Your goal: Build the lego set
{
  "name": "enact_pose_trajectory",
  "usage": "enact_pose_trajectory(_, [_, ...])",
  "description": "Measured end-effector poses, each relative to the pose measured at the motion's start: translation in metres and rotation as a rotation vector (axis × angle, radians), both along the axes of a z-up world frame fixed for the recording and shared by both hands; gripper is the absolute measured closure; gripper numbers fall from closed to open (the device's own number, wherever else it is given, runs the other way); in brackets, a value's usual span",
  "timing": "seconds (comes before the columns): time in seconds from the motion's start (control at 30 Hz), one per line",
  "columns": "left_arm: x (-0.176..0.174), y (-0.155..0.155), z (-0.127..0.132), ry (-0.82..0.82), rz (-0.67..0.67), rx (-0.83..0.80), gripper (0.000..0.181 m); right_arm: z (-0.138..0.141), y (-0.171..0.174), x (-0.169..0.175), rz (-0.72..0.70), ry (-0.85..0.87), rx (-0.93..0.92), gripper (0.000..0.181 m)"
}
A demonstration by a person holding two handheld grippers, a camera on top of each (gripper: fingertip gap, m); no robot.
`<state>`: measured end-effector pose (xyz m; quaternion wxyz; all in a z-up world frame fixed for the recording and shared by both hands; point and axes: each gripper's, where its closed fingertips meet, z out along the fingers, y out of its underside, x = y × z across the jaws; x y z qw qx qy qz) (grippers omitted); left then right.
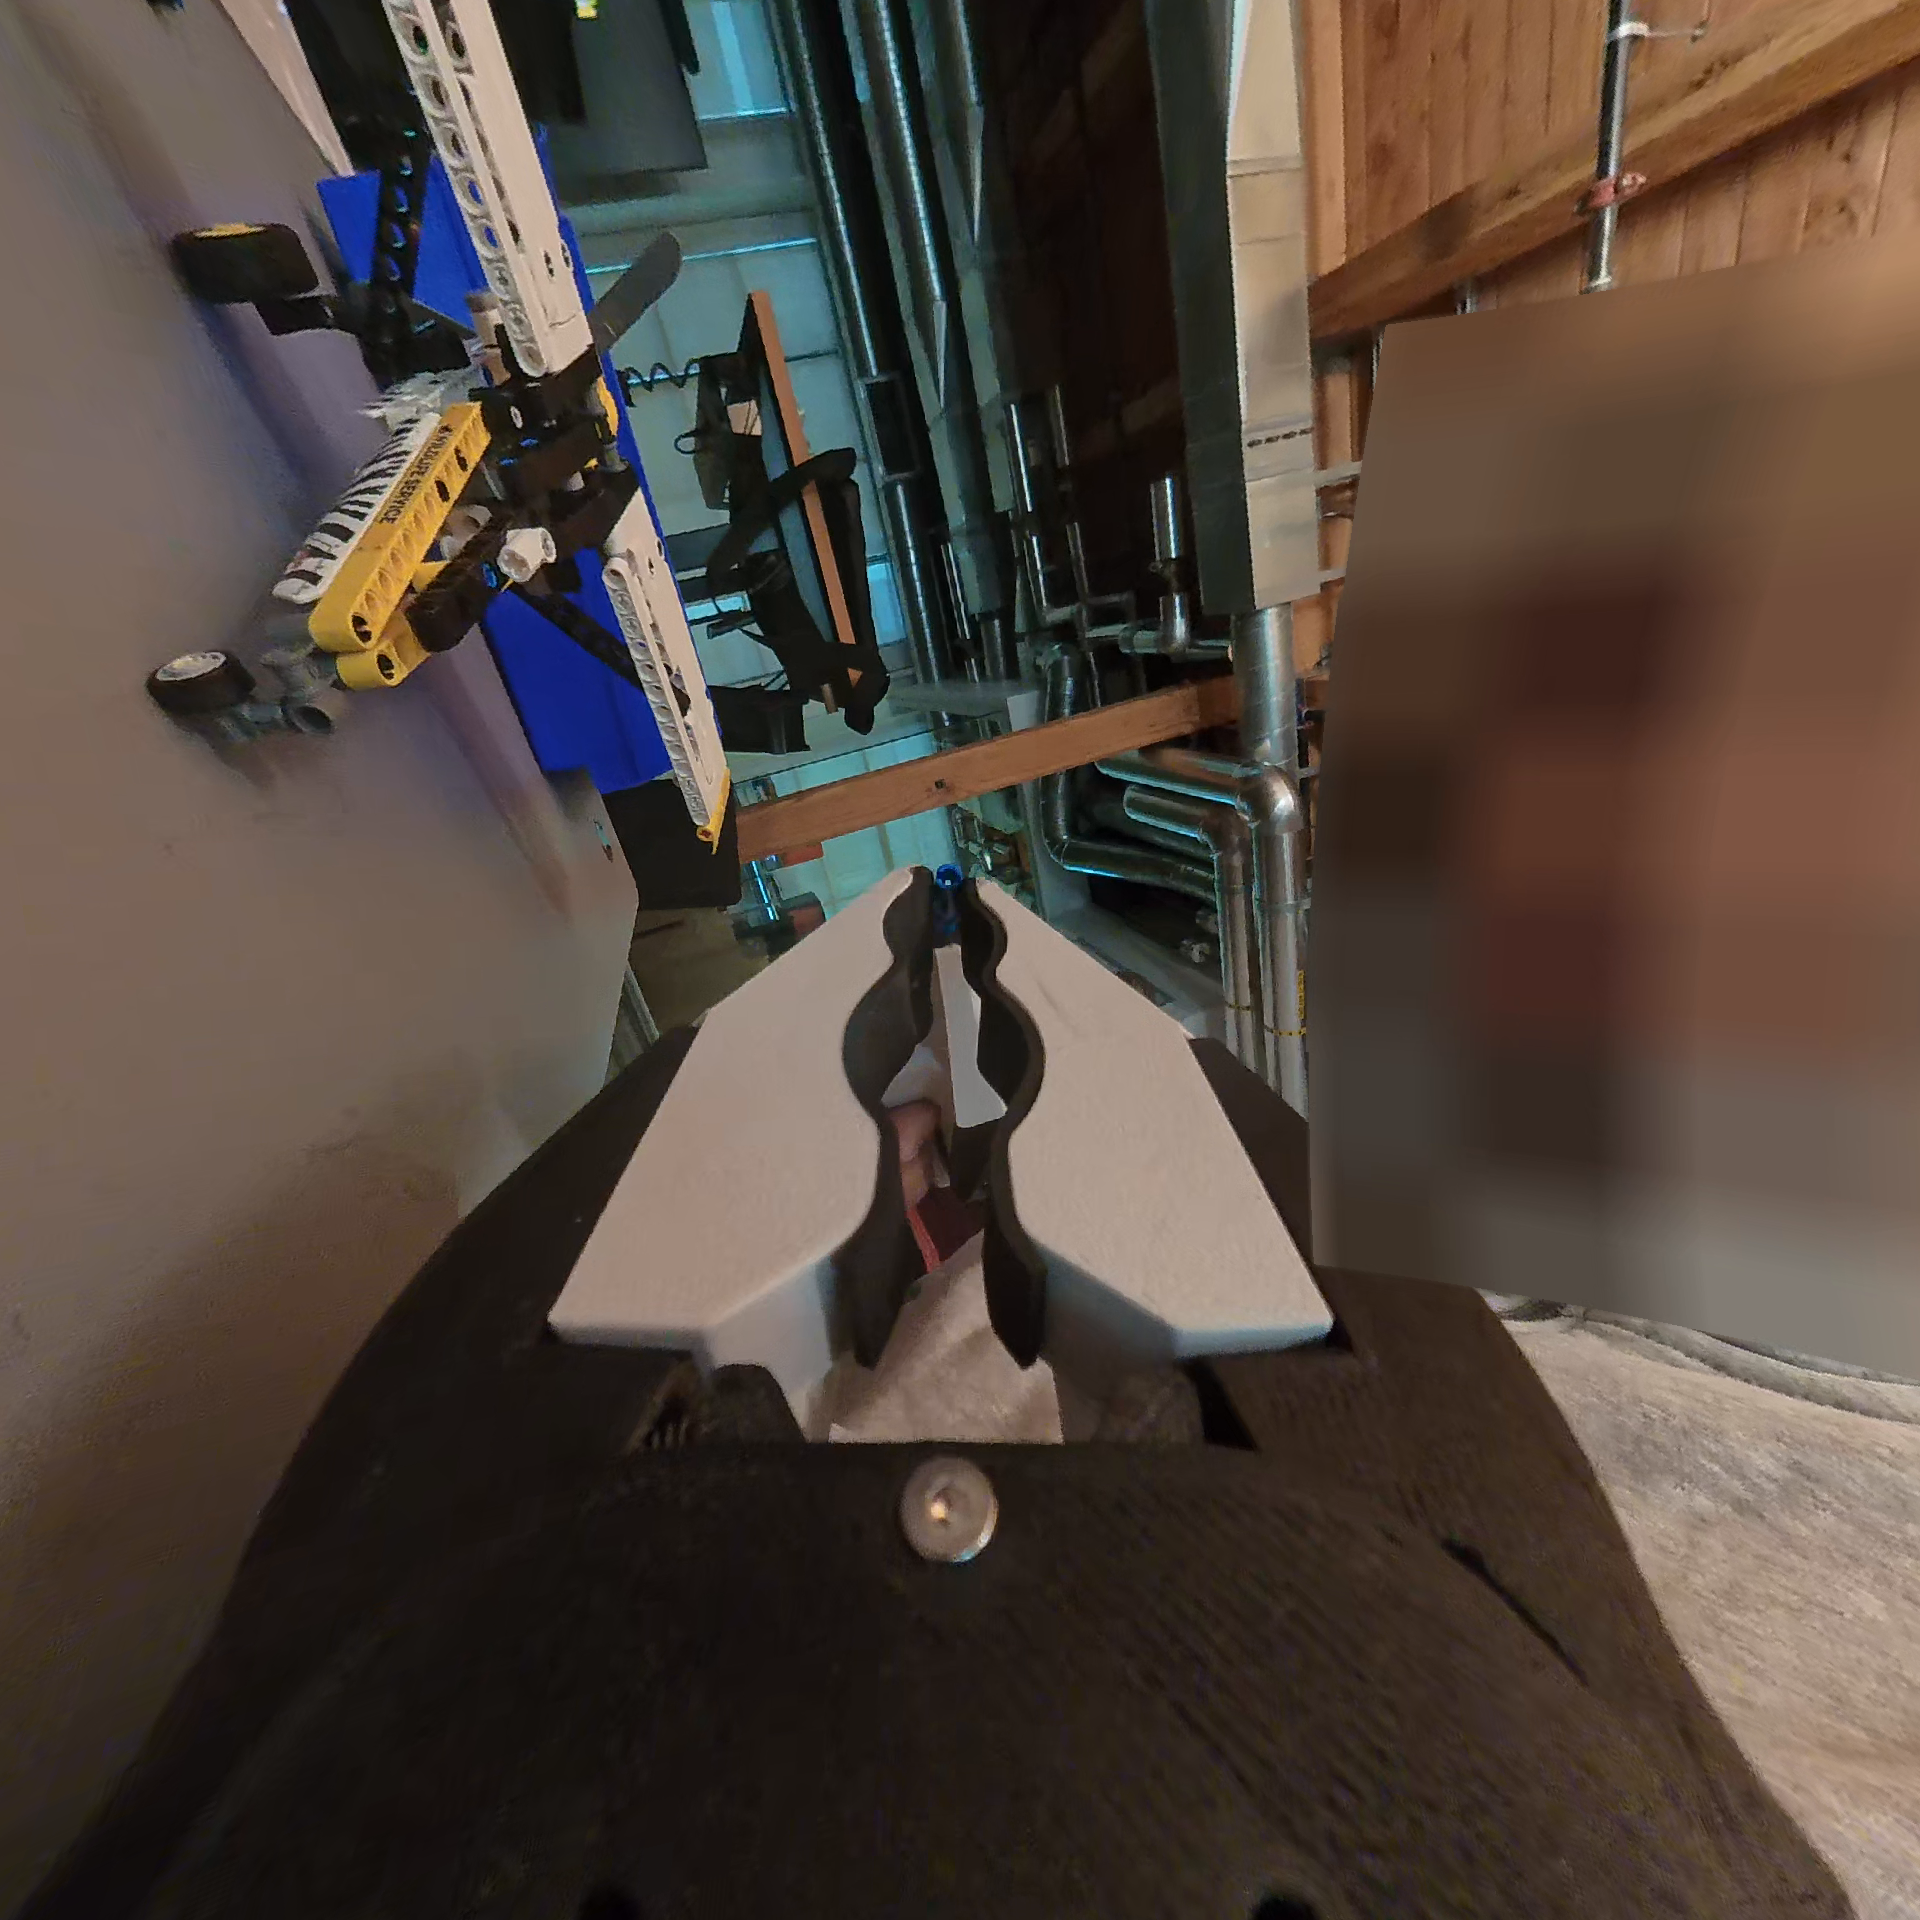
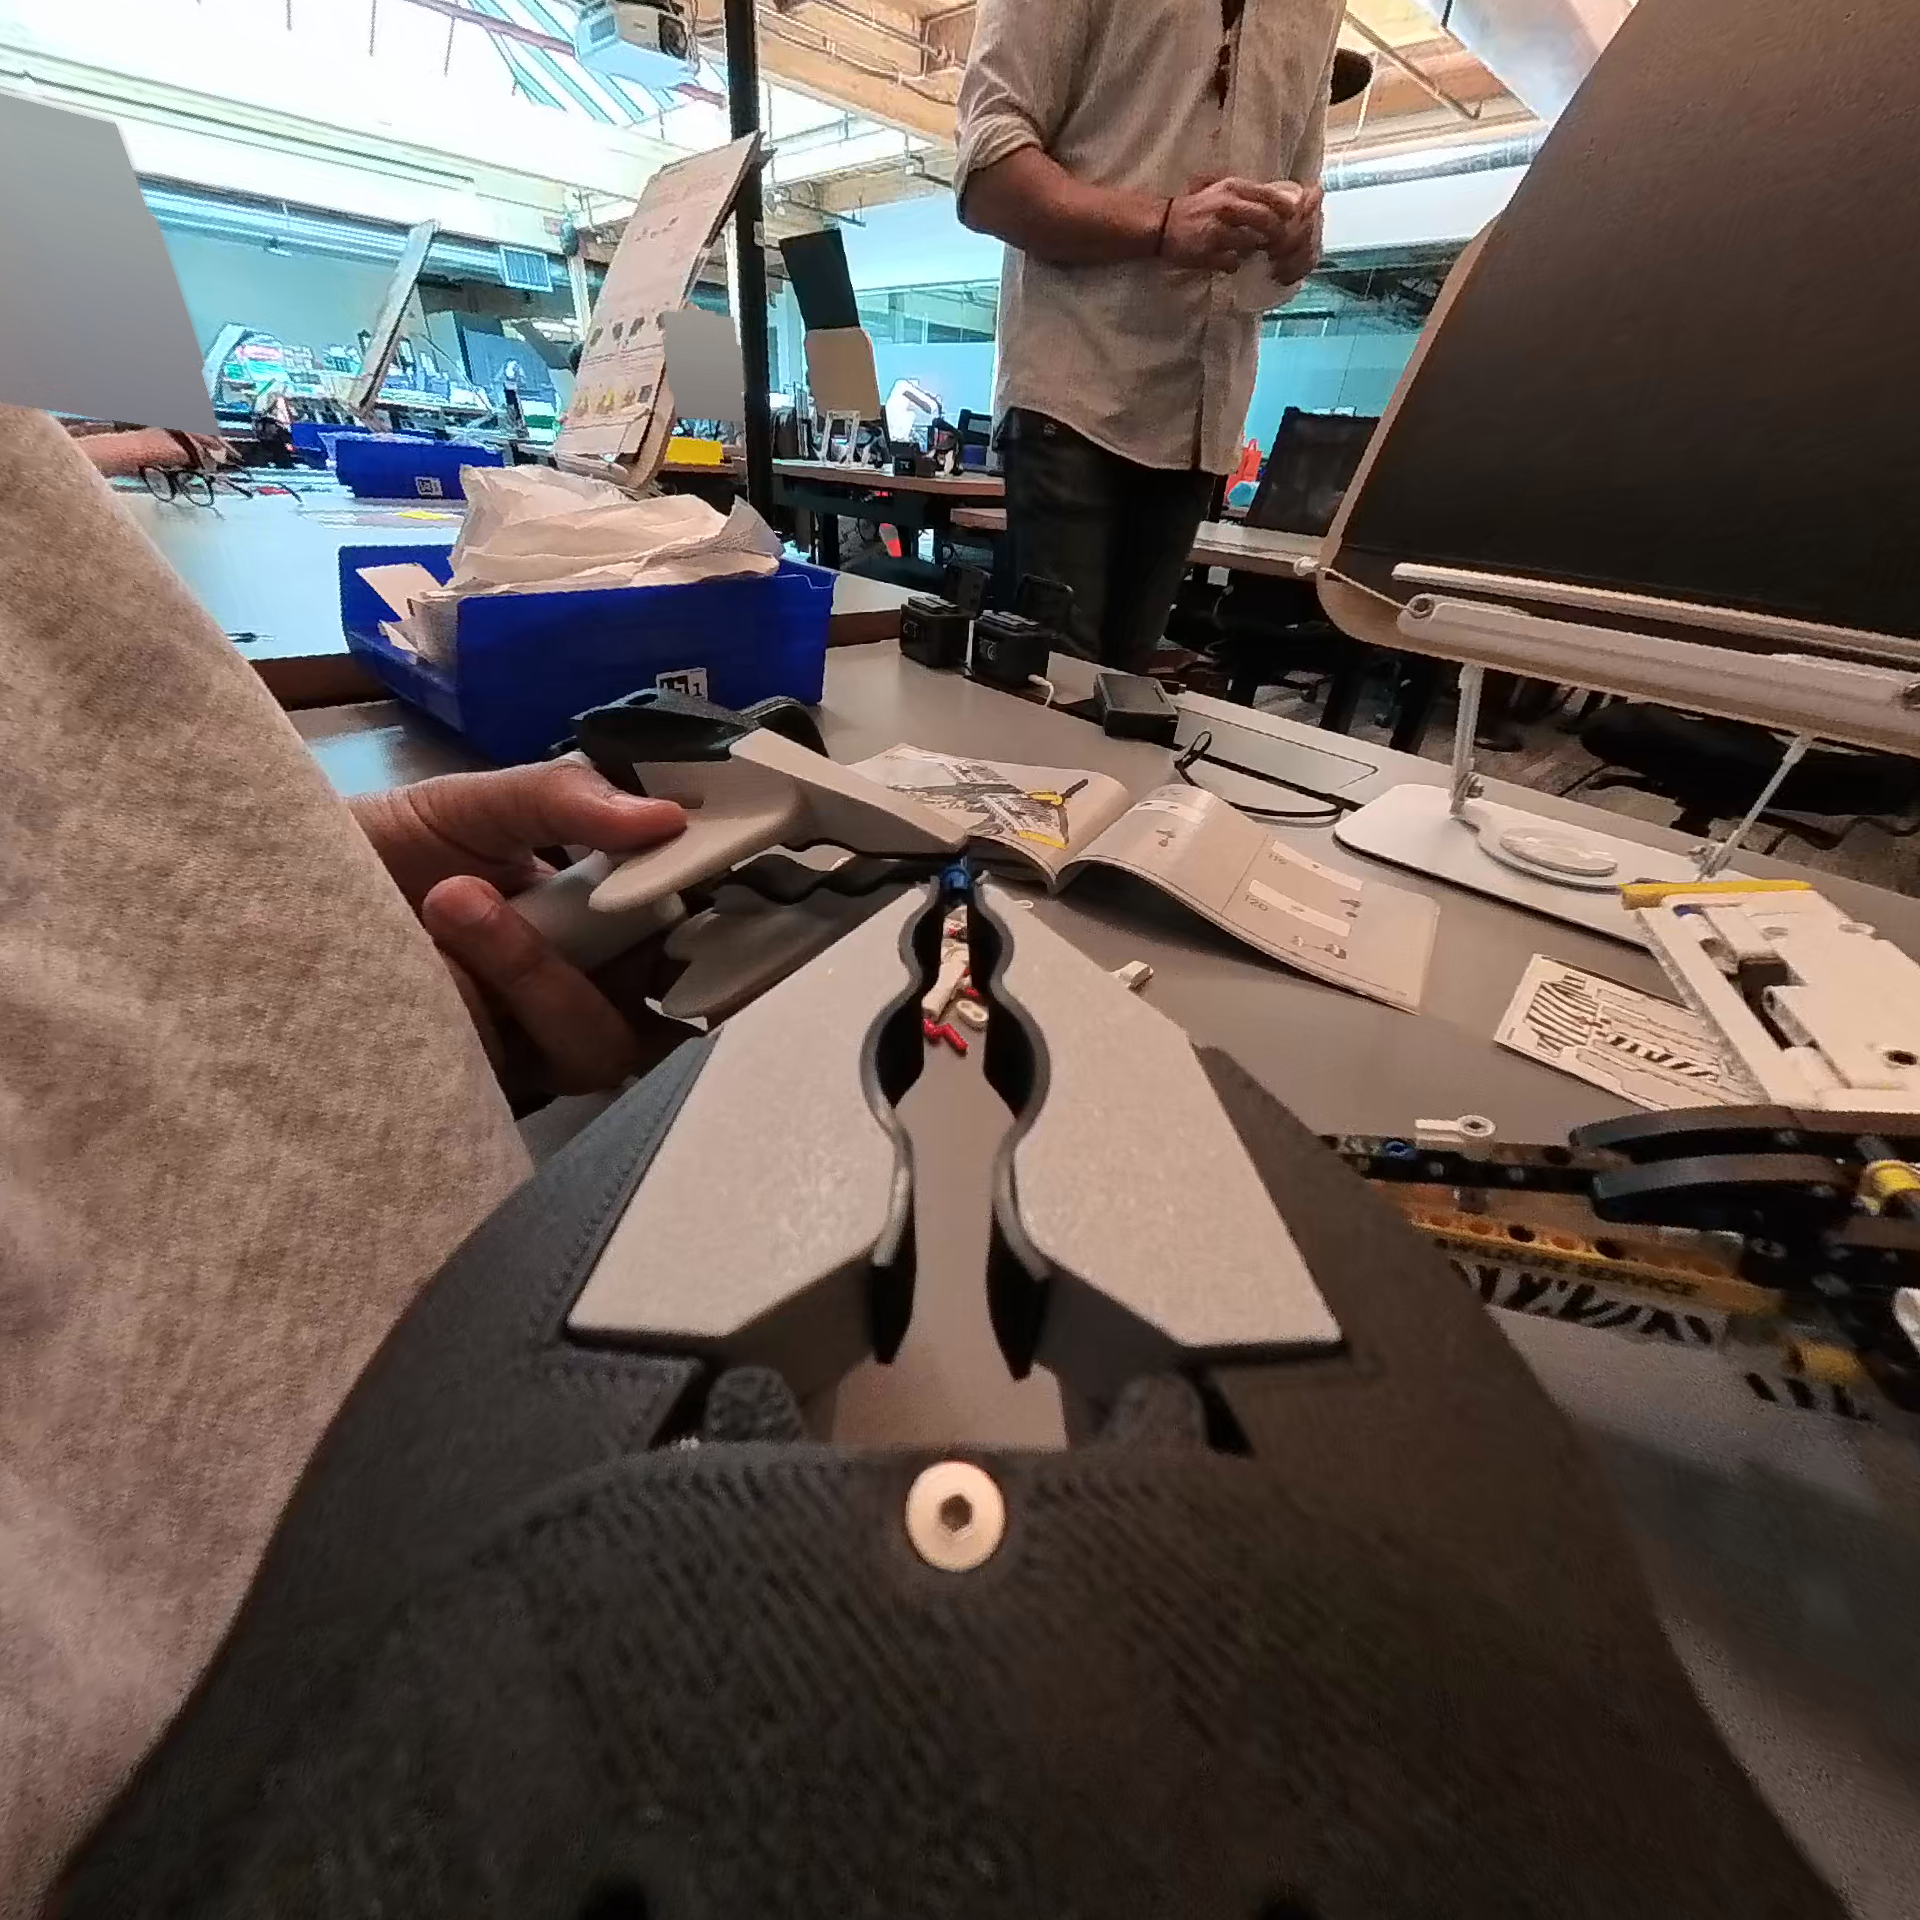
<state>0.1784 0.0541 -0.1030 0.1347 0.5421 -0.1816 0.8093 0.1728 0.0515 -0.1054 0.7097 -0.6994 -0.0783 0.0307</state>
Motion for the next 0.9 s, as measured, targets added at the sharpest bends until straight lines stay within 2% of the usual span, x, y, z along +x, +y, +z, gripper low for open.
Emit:
enact_pose_trajectory(0.03, [0.000,0.000,-0.001,0.003,-0.001,0.007,0.178,-0.001,0.000,0.000,0.000,-0.003,-0.005,0.179])
enact_pose_trajectory(0.1, [0.002,0.000,-0.005,0.024,0.001,0.022,0.177,-0.005,0.000,0.002,-0.005,-0.021,-0.031,0.178])
enact_pose_trajectory(0.17, [0.003,-0.002,-0.010,0.048,0.001,0.047,0.177,-0.007,0.001,0.003,-0.018,-0.057,-0.044,0.166])
enact_pose_trajectory(0.23, [0.004,-0.005,-0.013,0.063,-0.002,0.081,0.177,-0.010,0.002,0.002,-0.027,-0.097,-0.064,0.163])
enact_pose_trajectory(0.3, [0.005,-0.009,-0.012,0.061,-0.010,0.110,0.178,-0.016,0.004,0.001,-0.038,-0.152,-0.104,0.165])
enact_pose_trajectory(0.37, [0.005,-0.011,-0.014,0.064,-0.011,0.152,0.177,-0.017,0.003,0.005,-0.076,-0.219,-0.114,0.177])
enact_pose_trajectory(0.47, [0.005,-0.012,-0.016,0.065,-0.009,0.218,0.177,-0.020,0.002,0.005,-0.074,-0.228,-0.136,0.178])
enact_pose_trajectory(0.57, [0.006,-0.005,-0.017,0.060,0.031,0.257,0.169,-0.017,0.001,0.009,-0.073,-0.133,-0.128,0.178])
enact_pose_trajectory(0.7, [0.000,0.004,-0.006,-0.040,0.045,0.283,0.156,-0.015,-0.002,0.010,0.010,0.100,-0.136,0.178])
enact_pose_trajectory(0.9, [-0.006,-0.005,-0.004,-0.108,-0.042,0.425,0.155,-0.002,-0.010,0.006,0.185,0.439,-0.090,0.178])
